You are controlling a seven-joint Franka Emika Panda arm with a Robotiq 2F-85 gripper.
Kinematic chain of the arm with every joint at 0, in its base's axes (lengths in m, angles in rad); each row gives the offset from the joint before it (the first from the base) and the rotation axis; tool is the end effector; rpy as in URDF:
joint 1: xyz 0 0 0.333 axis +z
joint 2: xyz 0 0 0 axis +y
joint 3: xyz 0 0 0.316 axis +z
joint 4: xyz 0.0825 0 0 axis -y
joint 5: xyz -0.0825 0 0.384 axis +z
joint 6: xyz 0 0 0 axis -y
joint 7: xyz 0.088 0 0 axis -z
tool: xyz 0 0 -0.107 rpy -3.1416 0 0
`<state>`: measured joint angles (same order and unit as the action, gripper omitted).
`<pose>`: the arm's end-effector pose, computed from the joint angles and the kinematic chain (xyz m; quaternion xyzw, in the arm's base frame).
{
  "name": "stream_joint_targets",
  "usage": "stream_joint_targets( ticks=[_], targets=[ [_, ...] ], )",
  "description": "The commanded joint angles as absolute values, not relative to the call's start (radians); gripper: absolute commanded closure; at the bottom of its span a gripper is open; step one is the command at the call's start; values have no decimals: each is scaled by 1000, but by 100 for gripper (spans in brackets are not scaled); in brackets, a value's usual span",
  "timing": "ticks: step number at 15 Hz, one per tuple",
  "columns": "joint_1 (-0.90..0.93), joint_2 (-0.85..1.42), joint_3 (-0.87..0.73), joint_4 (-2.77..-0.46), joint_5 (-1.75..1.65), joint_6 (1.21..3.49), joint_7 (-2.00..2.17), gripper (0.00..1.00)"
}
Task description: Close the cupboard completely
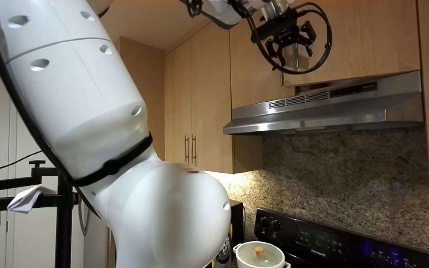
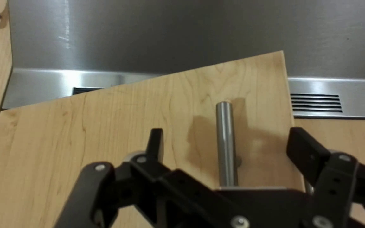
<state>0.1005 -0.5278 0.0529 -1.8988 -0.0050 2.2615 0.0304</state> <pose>0.4047 0.0722 0.8053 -0.9006 -0.0586 -0.4300 0.0236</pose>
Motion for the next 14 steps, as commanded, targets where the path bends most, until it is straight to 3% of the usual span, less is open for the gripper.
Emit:
stream_joint_targets(
  ticks=[1,14],
  targets=[
    [121,-496,42,-1880,26,2301,-35,0],
    [130,-412,34,-1826,31,2295,-70,0]
  ],
)
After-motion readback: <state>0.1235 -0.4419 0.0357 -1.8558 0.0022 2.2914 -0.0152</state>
